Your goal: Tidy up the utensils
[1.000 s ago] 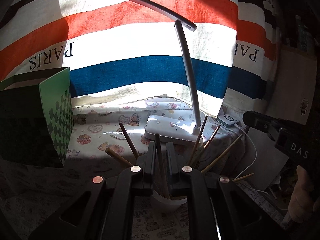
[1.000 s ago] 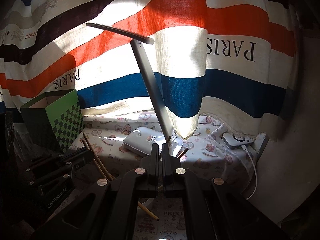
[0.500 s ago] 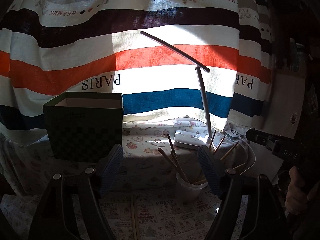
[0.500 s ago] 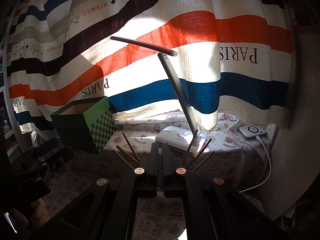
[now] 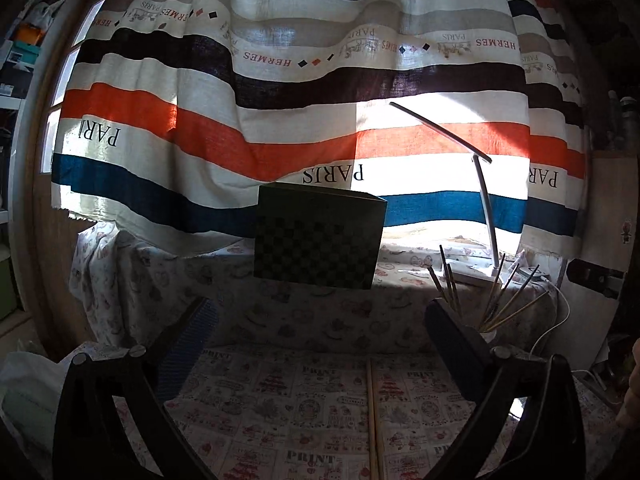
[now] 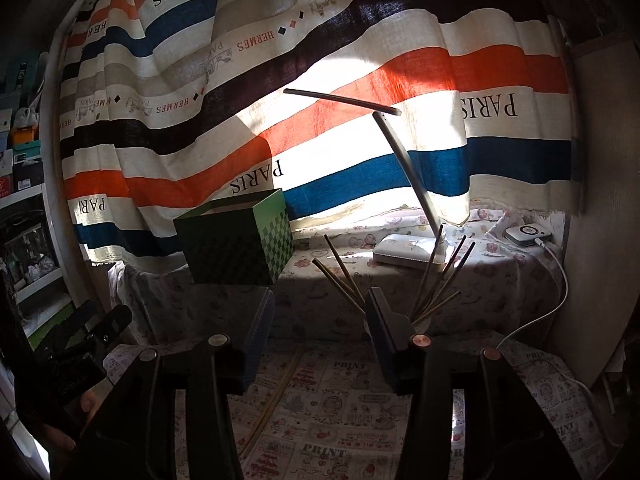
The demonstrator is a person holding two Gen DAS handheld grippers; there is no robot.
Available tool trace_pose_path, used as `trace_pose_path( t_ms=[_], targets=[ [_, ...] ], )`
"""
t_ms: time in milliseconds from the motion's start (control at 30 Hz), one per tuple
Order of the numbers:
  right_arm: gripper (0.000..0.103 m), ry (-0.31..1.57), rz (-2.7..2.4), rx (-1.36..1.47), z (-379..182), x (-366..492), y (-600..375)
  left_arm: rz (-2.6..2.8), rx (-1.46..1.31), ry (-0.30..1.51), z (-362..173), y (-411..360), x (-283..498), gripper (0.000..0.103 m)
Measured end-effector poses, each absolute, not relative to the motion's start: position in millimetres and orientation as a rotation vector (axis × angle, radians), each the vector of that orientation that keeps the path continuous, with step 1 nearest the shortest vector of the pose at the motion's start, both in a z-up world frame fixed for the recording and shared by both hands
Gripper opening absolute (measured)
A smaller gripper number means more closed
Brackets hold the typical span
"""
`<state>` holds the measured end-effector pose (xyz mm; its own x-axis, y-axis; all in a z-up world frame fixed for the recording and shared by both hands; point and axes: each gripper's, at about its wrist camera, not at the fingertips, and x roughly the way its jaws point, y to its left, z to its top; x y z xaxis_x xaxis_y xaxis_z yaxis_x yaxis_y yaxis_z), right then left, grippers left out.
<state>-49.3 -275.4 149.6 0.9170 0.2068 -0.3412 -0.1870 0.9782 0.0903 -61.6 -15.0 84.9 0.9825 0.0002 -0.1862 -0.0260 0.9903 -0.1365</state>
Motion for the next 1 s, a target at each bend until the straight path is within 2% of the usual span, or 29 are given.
trace_pose_path(
  t_ms=[100, 367, 667, 800, 867, 1000],
  targets=[
    [0.059, 0.380, 0.194, 0.030, 136, -56, -272, 0.015, -0.175, 0.268, 61, -2, -53, 0.103],
    [0.059, 0.490, 0.125, 0.047, 100, -59, -288, -0.007, -0.222, 0.325, 37, 5, -49, 0.103],
    [0.059, 0.615, 0.120, 0.124, 69, -44, -303, -0.017, -0.177, 0.293, 33, -7, -64, 0.103],
    [0.059, 0.781, 0.165, 0.108, 50, -28, -290, -0.037, -0.164, 0.329, 32, -2, -60, 0.103],
    [0.055, 0.890, 0.203, 0.076, 32, -20, -279, -0.032, -0.153, 0.315, 36, 0, -65, 0.103],
    [0.046, 0.985, 0.224, 0.012, 5, -10, -255, 0.004, -0.145, 0.310, 40, 9, -74, 0.103]
  ],
)
